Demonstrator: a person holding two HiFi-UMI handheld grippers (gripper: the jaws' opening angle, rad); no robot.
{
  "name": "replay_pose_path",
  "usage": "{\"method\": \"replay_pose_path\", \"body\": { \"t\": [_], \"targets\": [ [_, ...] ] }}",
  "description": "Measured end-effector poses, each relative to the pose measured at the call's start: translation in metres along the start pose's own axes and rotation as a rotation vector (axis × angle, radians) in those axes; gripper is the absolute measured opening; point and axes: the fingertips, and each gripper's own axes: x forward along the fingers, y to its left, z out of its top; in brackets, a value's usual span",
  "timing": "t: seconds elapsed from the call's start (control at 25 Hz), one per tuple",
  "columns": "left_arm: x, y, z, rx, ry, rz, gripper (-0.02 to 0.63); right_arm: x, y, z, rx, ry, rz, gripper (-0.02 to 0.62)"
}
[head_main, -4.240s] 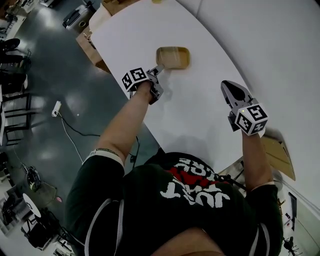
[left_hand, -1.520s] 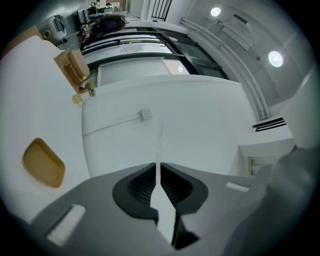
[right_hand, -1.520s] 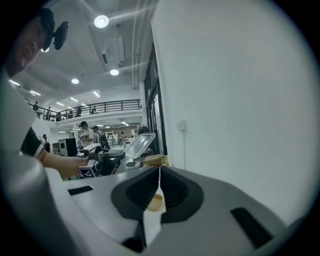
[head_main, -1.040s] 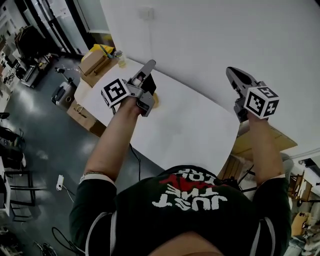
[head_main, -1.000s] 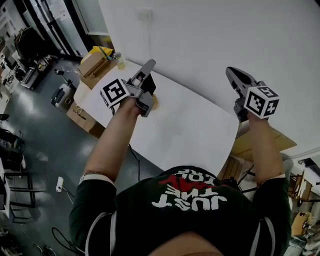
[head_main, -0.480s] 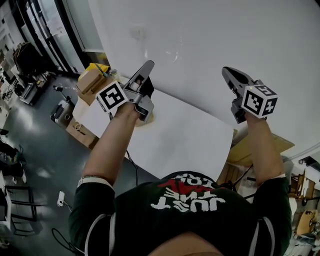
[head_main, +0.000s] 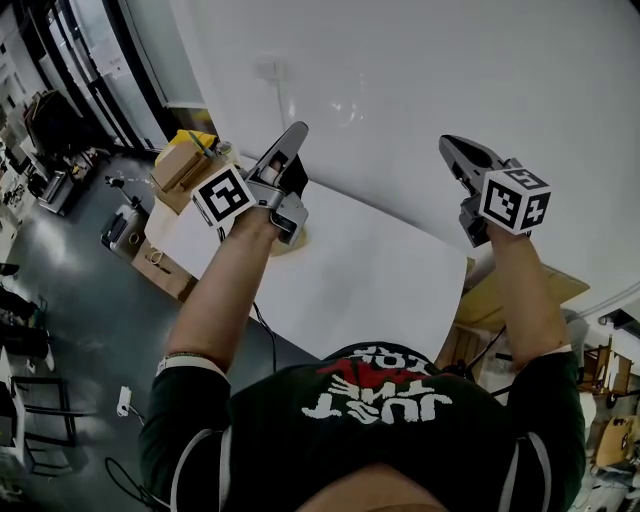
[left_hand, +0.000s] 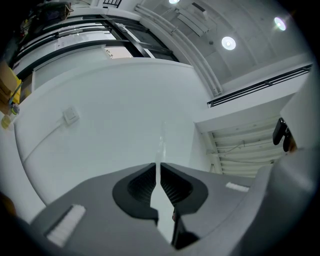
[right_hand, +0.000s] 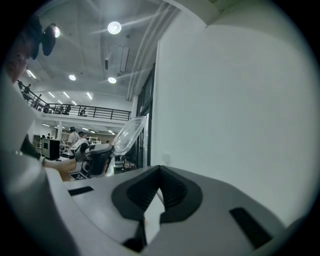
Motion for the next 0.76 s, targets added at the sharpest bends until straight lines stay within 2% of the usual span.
{"method": "replay_pose_path", "body": {
  "t": [0.76],
  "targets": [
    [0.0013,-0.0022,0.0010,-0.018,-0.006,-0.002,0.031,0.0031,0.0013,-0.0003,0.001,0.014,0.020,0.005]
  ]
}}
